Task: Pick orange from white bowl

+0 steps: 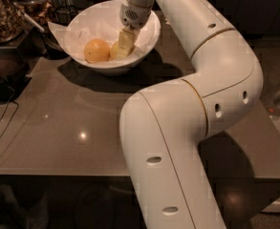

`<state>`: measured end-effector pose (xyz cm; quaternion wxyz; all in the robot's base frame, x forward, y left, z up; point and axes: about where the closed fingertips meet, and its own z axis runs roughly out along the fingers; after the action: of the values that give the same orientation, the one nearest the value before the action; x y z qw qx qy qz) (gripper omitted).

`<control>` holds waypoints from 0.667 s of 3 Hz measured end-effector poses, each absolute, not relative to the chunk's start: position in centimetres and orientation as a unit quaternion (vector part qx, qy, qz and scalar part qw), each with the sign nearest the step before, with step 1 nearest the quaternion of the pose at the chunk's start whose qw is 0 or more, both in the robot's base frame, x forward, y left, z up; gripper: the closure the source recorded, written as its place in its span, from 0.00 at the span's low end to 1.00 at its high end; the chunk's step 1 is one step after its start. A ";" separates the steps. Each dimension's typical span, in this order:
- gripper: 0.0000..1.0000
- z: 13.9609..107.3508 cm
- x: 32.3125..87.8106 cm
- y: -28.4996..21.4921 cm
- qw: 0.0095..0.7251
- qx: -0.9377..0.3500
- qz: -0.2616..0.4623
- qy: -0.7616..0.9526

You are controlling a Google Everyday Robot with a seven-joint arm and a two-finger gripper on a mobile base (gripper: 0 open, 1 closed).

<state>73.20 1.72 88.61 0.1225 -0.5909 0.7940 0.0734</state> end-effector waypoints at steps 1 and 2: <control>0.35 87.8 73.3 2.0 0.119 -0.589 0.087 0.794; 0.35 86.6 73.3 2.4 0.115 -0.588 0.104 0.794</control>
Offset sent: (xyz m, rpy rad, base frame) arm -0.0148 -0.0082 -0.0206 0.0156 0.1744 0.0314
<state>73.32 2.38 86.60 0.1155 -0.5882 0.7936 0.1039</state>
